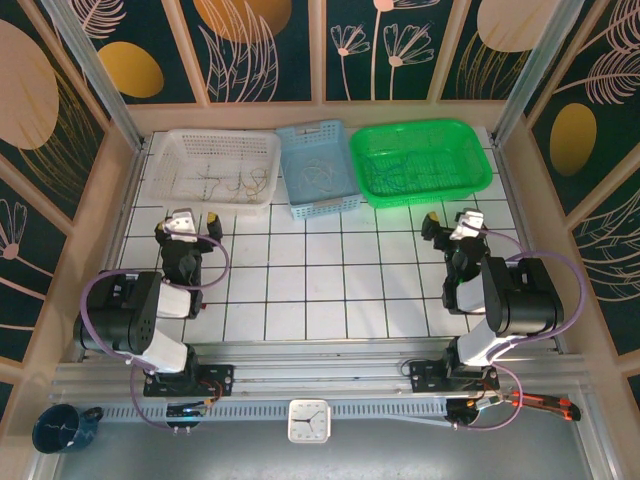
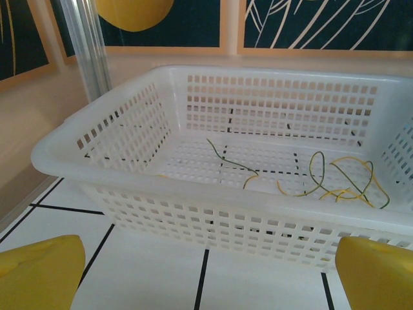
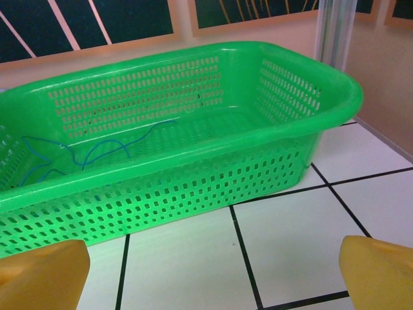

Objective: Untangle the cables

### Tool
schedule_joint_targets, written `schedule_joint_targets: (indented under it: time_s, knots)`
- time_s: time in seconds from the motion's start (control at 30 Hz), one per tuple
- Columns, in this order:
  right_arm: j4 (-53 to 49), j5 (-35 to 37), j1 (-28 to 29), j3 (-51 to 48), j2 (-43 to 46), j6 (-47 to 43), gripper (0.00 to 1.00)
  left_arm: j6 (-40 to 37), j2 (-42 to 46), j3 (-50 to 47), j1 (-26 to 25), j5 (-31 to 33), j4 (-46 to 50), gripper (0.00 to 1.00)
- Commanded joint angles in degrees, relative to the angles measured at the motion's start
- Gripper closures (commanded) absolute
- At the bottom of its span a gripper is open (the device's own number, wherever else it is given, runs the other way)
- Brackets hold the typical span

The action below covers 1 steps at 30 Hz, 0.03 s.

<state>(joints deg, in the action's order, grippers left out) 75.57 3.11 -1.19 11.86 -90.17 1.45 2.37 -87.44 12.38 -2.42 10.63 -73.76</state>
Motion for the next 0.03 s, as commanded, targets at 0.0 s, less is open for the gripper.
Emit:
schedule_joint_targets:
  time_s: [0.0]
  knots:
    - [0.5,-1.2,-0.2,0.5,0.8,0.0,0.01,1.2,-0.4,1.3,0.8,-1.7,0.0,0.01]
